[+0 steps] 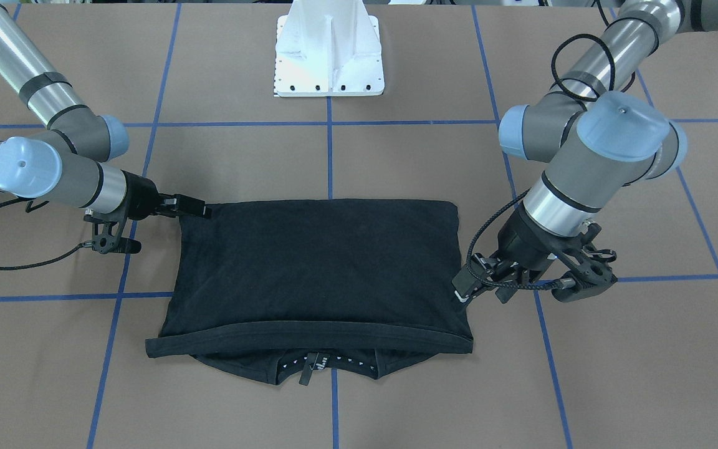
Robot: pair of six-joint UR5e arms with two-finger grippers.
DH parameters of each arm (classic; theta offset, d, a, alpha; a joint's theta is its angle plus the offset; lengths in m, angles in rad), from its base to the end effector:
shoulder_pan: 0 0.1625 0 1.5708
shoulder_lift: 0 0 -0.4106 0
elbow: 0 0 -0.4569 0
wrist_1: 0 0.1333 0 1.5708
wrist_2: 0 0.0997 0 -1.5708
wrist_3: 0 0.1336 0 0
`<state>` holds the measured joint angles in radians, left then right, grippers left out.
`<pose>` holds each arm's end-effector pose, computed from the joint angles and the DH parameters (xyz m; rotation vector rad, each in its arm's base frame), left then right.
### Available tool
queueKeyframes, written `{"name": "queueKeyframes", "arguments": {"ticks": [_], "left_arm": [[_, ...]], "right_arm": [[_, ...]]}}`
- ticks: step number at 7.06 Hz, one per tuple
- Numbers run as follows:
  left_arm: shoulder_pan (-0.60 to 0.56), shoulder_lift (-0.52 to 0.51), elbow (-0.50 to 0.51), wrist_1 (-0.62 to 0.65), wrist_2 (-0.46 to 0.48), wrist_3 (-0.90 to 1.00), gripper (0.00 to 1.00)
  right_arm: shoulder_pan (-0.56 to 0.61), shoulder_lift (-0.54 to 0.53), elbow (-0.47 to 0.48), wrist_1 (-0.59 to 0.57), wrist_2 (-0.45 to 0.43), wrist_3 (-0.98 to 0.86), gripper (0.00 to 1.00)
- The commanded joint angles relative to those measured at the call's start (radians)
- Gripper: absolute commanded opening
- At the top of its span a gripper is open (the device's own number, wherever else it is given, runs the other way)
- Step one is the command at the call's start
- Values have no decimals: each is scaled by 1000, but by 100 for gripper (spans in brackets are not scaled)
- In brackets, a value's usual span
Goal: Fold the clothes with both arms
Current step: 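Lower the right gripper to the near corner of the folded shirt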
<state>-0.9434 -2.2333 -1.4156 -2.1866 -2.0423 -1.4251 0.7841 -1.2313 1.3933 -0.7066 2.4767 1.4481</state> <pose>0.4122 -0.6922 0.2259 0.2121 1.1668 -0.4387 -0.4827 -0.5212 0.4334 -0.3192 -1.2046 0.1094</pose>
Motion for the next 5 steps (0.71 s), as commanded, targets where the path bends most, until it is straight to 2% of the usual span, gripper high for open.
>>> {"name": "queueKeyframes", "arguments": {"ticks": [1, 2, 4, 5], "left_arm": [[0, 1, 1, -1, 1, 0, 100], [2, 3, 1, -1, 1, 0, 100], [2, 3, 1, -1, 2, 0, 100], [2, 1, 3, -1, 2, -2, 100]], "right_arm": [[-8, 3, -5, -2, -19, 0, 93], [-8, 3, -10, -4, -18, 0, 83], [-8, -2, -4, -1, -53, 0, 9], [-8, -5, -2, -1, -53, 0, 0]]}}
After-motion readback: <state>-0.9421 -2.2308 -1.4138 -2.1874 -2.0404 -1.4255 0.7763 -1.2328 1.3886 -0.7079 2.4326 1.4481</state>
